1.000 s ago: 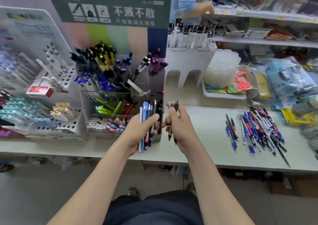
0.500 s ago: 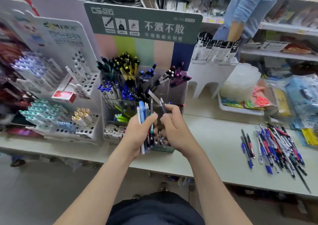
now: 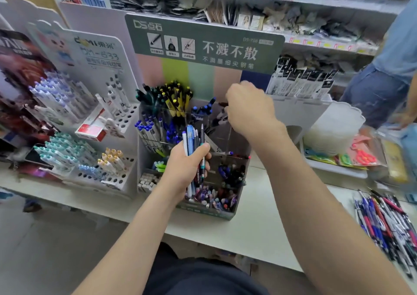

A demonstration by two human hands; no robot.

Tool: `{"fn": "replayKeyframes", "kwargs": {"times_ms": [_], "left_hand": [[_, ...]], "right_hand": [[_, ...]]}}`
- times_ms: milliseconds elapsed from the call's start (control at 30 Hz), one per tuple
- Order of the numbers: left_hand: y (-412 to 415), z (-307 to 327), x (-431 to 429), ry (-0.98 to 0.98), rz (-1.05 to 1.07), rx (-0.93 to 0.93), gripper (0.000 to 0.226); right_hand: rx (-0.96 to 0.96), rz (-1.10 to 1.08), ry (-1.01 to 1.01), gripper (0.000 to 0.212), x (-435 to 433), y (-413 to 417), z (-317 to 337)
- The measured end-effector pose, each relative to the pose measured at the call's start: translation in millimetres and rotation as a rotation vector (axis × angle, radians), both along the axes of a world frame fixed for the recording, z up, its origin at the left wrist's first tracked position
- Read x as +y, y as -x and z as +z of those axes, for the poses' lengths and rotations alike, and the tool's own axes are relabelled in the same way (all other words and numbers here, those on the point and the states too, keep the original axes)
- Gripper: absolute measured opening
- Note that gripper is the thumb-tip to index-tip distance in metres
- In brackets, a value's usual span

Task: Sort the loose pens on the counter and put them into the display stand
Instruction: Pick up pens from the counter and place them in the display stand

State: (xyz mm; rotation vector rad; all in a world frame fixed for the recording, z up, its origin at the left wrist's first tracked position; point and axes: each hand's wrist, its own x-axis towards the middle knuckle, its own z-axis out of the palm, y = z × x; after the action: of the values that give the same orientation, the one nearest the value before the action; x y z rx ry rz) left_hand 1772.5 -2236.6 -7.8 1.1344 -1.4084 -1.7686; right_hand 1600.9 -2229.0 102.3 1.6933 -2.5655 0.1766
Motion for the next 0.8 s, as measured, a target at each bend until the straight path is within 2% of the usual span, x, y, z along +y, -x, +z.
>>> {"fn": "replayKeyframes", "kwargs": {"times_ms": [67, 167, 233, 333, 367, 433, 500, 533, 600, 733, 800], "left_hand": [[2, 0, -2, -0.003, 0.004, 0.0, 0.014], [1, 6, -8, 0.021, -0.006, -0.025, 0.019], [0, 11, -16, 0.027, -0.005, -0.03, 0.02], [0, 14, -23, 0.0, 0.018, 0.006, 0.017], [-1, 14, -25, -0.007, 0.017, 0.012, 0.018], [0, 14, -28, -0.013, -0.008, 0.01, 0.02], [0, 16, -31, -0.013, -0.048, 0.006, 0.022], [0, 17, -33, -0.013, -0.063, 0.009, 0.022], [-1, 20, -34, -0.021, -0.085, 0.019, 0.02], [-4, 21, -38, 0.008, -0.122, 0.015, 0.021], [-5, 21, -38, 0.003, -0.141, 0.023, 0.024]], "right_hand": [[0.004, 0.063, 0.029, 0.022, -15, 4, 9], [0.013, 0.125, 0.006, 0.017, -30, 5, 11], [-0.056, 0.119, -0.007, 0.026, -32, 9, 9], [-0.17, 0.07, 0.117, 0.047, -27, 21, 0], [-0.186, 0.062, 0.166, 0.045, -23, 22, -5], [-0.196, 0.084, 0.22, 0.028, -16, 18, -21], [-0.045, 0.104, 0.217, 0.016, -9, 5, -42], [0.064, 0.081, 0.237, 0.017, -7, -1, -53], [0.146, -0.013, 0.333, 0.022, -2, -10, -72], [0.076, -0.104, 0.503, 0.056, 8, -34, -80], [0.02, -0.144, 0.63, 0.054, 15, -41, -81]]}}
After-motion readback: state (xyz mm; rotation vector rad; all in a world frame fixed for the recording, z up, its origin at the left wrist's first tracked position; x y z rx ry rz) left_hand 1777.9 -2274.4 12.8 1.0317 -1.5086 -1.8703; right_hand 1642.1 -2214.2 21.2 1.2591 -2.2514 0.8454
